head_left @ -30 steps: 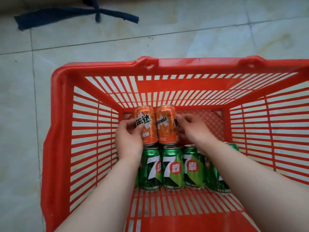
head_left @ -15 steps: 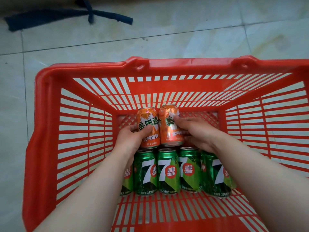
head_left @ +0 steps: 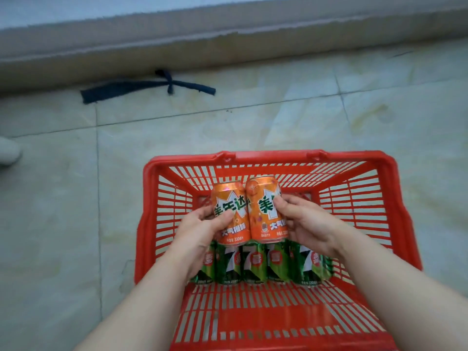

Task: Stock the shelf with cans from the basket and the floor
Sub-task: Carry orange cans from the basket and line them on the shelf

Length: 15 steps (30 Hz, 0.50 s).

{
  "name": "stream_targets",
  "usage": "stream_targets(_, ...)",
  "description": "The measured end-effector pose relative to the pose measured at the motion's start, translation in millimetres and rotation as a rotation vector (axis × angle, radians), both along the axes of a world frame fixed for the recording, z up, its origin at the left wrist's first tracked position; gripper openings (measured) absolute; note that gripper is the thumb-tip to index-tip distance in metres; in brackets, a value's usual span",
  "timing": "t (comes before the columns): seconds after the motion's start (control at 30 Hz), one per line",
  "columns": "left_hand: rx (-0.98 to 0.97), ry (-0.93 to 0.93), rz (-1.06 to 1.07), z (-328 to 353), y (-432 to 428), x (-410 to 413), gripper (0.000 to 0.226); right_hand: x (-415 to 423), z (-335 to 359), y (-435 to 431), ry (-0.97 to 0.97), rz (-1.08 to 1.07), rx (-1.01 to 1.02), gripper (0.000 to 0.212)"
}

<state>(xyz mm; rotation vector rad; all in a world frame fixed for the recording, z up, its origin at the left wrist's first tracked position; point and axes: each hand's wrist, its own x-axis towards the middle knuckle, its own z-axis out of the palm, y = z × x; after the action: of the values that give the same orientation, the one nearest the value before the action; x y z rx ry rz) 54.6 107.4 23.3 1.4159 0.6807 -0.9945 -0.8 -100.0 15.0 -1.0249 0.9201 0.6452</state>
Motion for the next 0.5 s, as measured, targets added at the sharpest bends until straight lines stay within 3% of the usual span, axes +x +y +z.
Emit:
stream_targets(0.17, -0.018, -0.064, -0.014, 120, 8, 6, 0.075, 0, 118, 4, -0.076, -0.022, 0.007, 0.051)
stream_targets(0.33, -0.064, -0.140, -0.011, 257, 18, 17, 0.039, 9, 248, 11, -0.187, -0.020, 0.011, 0.052)
stream_targets(0.5, -0.123, -0.244, -0.065, 395, 34, 27, 0.052, 26, 385, 22, -0.270, 0.016, -0.020, 0.058)
